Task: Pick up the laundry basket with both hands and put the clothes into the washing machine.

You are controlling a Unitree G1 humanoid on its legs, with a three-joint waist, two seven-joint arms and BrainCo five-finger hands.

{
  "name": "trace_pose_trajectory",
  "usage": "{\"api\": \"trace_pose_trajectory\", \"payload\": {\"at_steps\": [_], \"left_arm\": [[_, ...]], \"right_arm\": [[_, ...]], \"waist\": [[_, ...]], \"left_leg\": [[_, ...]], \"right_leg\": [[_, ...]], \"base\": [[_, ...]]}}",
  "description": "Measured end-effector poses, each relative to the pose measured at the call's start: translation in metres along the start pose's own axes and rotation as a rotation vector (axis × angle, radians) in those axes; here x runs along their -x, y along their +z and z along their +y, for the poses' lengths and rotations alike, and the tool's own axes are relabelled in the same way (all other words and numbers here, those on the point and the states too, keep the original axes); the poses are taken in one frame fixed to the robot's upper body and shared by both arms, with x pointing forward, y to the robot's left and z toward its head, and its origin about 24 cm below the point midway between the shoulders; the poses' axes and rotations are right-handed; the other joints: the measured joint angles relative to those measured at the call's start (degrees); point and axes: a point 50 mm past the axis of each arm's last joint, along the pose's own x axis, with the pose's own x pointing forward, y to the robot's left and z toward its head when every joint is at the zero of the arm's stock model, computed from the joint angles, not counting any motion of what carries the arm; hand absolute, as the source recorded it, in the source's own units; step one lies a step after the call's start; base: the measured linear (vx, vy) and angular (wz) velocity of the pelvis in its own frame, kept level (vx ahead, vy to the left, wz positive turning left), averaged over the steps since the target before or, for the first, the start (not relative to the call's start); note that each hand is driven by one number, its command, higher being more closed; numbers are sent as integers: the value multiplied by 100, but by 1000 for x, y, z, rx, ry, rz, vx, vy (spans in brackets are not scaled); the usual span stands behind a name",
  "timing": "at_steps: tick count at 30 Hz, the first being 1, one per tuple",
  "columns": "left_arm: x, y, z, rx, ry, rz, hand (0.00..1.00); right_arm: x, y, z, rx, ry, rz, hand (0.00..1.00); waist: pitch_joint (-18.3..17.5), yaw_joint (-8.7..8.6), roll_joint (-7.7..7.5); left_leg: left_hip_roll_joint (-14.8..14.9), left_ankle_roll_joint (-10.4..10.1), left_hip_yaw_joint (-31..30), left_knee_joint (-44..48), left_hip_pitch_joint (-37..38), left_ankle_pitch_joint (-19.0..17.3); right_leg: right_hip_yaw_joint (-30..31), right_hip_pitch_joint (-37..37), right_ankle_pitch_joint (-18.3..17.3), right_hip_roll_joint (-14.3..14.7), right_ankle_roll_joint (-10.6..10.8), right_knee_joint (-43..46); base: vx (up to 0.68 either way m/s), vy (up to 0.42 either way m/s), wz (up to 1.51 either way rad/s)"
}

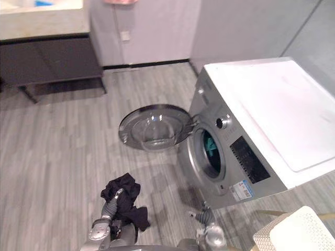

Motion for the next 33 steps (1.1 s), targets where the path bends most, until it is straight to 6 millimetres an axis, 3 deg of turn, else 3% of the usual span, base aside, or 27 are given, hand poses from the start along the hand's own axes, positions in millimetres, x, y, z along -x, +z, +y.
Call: {"api": "trace_pose_trajectory", "payload": {"at_steps": [1, 3, 4, 6, 7, 9, 12, 13, 15, 16, 18, 19, 21, 22, 25, 28, 31, 33], "left_arm": [[0, 0, 2, -10, 2, 1, 100], [0, -4, 8, -29, 13, 17, 100], [-1, -4, 9, -32, 17, 22, 100], [-2, -3, 14, -45, 22, 17, 100], [-3, -3, 13, -46, 18, 23, 100], [-6, 2, 7, -60, -11, 12, 100], [-6, 0, 2, -72, -43, 22, 100], [-5, -1, 0, -69, -48, 24, 100], [-4, -2, -2, -60, -49, 29, 100], [-3, -4, -7, -46, -58, 35, 100], [-1, -4, -17, -25, -74, 39, 100], [-1, -4, -20, -23, -81, 38, 100], [-2, -2, -20, -24, -82, 33, 100], [-3, 0, -21, -31, -85, 27, 100], [-7, 4, -16, -56, -84, 15, 100], [-5, 0, -12, -56, -73, 28, 100], [-7, 2, -4, -72, -59, 21, 100], [-14, 16, 5, -56, -25, -19, 100]], "right_arm": [[-1, 2, 0, 2, 2, -3, 0], [-6, 8, 8, 26, 35, -3, 0], [-8, 10, 10, 36, 46, -7, 0], [-12, 19, 14, 47, 59, -27, 0], [-13, 20, 10, 55, 49, -31, 0], [-13, 15, -4, 60, 14, -9, 0], [-9, 0, -13, 56, -14, 47, 0], [-7, -6, -16, 49, -25, 67, 0], [-5, -11, -20, 50, -38, 84, 0], [-6, -9, -23, 52, -53, 78, 0], [-8, -6, -30, 57, -75, 71, 0], [-10, -2, -34, 62, -86, 61, 0], [-10, -2, -36, 46, -97, 62, 0], [-9, -4, -40, 50, -116, 70, 0], [-6, -11, -34, 22, -113, 88, 0], [-7, -9, -31, 35, -98, 81, 0], [-10, -1, -27, 45, -85, 61, 0], [-15, 10, -24, 61, -71, 29, 0]], "waist": [[1, -14, 2], [19, -130, 44], [30, -136, 83], [9, -135, 161], [-4, -152, 182], [18, -272, 337], [43, -315, 402], [58, -284, 417], [80, -269, 437], [129, -191, 490], [210, -117, 585], [236, -135, 579], [217, -135, 652], [235, -134, 697], [223, -127, 570], [232, -108, 587], [257, -109, 579], [441, -119, 526]], "left_leg": [[13, 79, 246, -46, 118, -34], [81, 228, 1064, -334, 565, -20], [133, 242, 1284, -440, 689, -10], [267, 236, 1830, -590, 890, 13], [290, 236, 2000, -582, 917, 12], [317, 231, 2062, -582, 1023, 17], [424, 175, 2091, -374, 1174, -30], [645, 43, 2072, 165, 1108, -206], [1022, 18, 1851, 1248, 817, -344], [1144, 27, 1298, 2066, 447, -437], [859, -46, 469, 2052, 359, -809], [589, -79, -9, 1554, 324, -910], [387, -115, -421, 768, 333, -866], [343, -101, -483, 396, 393, -564], [188, 70, -106, 491, 488, -767], [172, 170, 242, 882, 572, -1133], [212, 199, 448, 1152, 503, -1307], [250, 211, 533, 1489, 319, -1400]], "right_leg": [[-136, -145, 84, -99, 52, 185], [-1378, -292, 202, -541, -2, 208], [-1880, -283, 216, -632, -27, 62], [-3400, -202, 484, -560, -194, -804], [-3663, -106, 730, -434, -306, -1226], [-3457, 20, 917, -218, -390, -1569], [-3159, 159, 938, -113, -388, -1704], [-3003, 268, 942, 19, -399, -1826], [-2763, 439, 956, 243, -445, -1987], [-2492, 519, 955, 366, -525, -2015], [-2158, 530, 954, 415, -527, -1964], [-1935, 508, 960, 402, -516, -1940], [-1693, 444, 941, 398, -427, -1877], [-1526, 339, 843, 405, -261, -1708], [-1241, 226, 722, 190, -64, -1454], [-878, 94, 511, 111, 100, -1050], [-702, -167, 440, 99, 184, -734], [-685, -538, 384, 74, 189, -298]], "base": [[133, 259, -144], [107, 197, -160], [98, 136, -144], [115, 69, -159], [115, 4, -119], [105, -34, -69], [83, -109, -66], [73, -167, -71], [48, -123, -82], [52, 7, -108], [62, 83, -109], [72, 147, -86], [73, 184, -80], [76, 202, -63], [88, 189, -47], [87, 189, -57], [35, 91, -49], [1, 62, -35]]}}
